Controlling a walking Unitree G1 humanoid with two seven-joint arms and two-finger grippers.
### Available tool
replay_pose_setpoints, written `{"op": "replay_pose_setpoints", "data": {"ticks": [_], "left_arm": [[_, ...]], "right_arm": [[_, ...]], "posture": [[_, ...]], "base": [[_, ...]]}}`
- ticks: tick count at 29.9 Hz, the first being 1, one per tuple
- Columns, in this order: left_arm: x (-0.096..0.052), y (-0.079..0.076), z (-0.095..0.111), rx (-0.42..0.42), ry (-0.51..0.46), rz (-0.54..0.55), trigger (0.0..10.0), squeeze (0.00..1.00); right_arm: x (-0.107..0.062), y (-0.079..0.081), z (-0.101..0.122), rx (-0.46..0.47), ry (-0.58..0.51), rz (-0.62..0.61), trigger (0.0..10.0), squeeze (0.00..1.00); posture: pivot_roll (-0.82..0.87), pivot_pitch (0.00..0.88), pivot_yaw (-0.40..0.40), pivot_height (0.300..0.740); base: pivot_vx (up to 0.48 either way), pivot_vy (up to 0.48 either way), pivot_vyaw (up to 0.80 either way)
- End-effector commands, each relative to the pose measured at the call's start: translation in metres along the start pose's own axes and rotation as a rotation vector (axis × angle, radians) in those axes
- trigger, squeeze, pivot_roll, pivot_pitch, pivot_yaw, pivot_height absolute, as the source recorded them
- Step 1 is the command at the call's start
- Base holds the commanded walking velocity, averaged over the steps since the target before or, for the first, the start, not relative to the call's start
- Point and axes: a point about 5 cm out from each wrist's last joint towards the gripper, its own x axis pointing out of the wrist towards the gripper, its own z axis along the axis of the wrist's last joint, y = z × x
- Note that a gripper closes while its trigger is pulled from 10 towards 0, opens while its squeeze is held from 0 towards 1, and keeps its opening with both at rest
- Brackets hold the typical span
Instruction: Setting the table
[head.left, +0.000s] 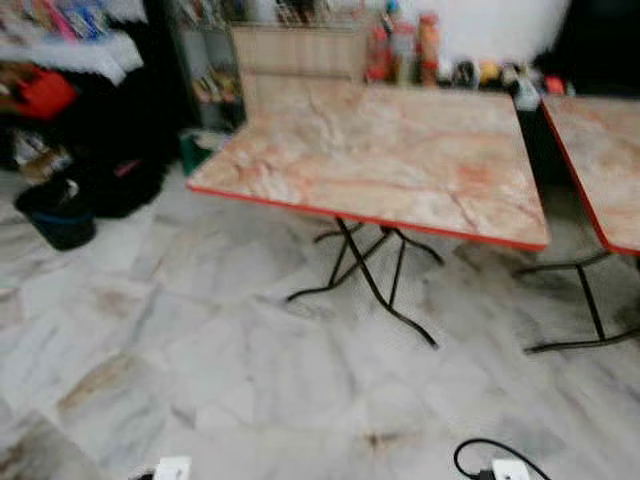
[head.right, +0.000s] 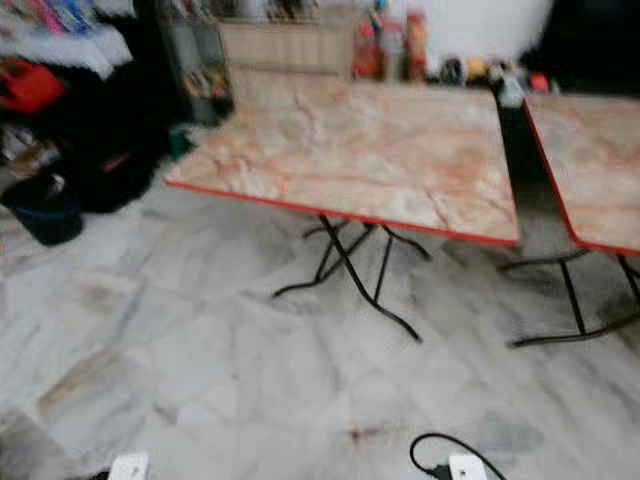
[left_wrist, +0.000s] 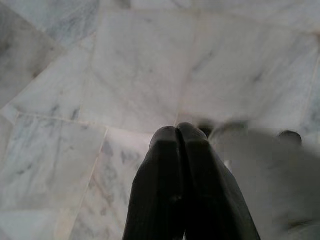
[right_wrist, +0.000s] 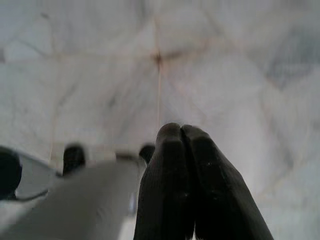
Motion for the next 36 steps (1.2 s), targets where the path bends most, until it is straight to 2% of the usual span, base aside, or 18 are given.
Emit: {"op": "replay_pose_setpoints", "data": {"ticks": [1, 15, 21, 29, 36], "left_arm": [[-0.001, 0.008, -0.006, 0.011, 0.025, 0.016, 10.0, 0.0], [0.0, 0.006, -0.001, 0.009, 0.012, 0.004, 10.0, 0.0], [0.0, 0.006, 0.003, -0.003, -0.01, 0.007, 10.0, 0.0], [0.0, 0.006, 0.005, 0.027, -0.008, 0.004, 10.0, 0.0], [0.001, 0.006, 0.006, 0.024, -0.009, 0.005, 10.0, 0.0]], "right_arm": [[0.002, 0.005, 0.005, 0.009, -0.025, 0.008, 10.0, 0.0], [0.003, 0.005, 0.008, 0.011, -0.038, 0.008, 10.0, 0.0], [0.003, 0.006, 0.008, 0.015, -0.023, 0.013, 10.0, 0.0], [0.003, 0.006, 0.01, 0.026, -0.047, 0.014, 10.0, 0.0], [0.003, 0.005, 0.009, 0.033, -0.038, 0.001, 10.0, 0.0]], "posture": [[0.03, 0.0, -0.023, 0.74], [0.03, 0.0, -0.02, 0.74], [0.04, 0.003, -0.018, 0.74], [0.03, 0.014, -0.018, 0.74], [0.04, 0.017, -0.016, 0.74]], "base": [[0.326, 0.0, 0.0], [0.302, 0.0, 0.0], [0.0, 0.0, -0.73], [0.0, 0.0, 0.0], [0.0, -0.262, 0.0]]}}
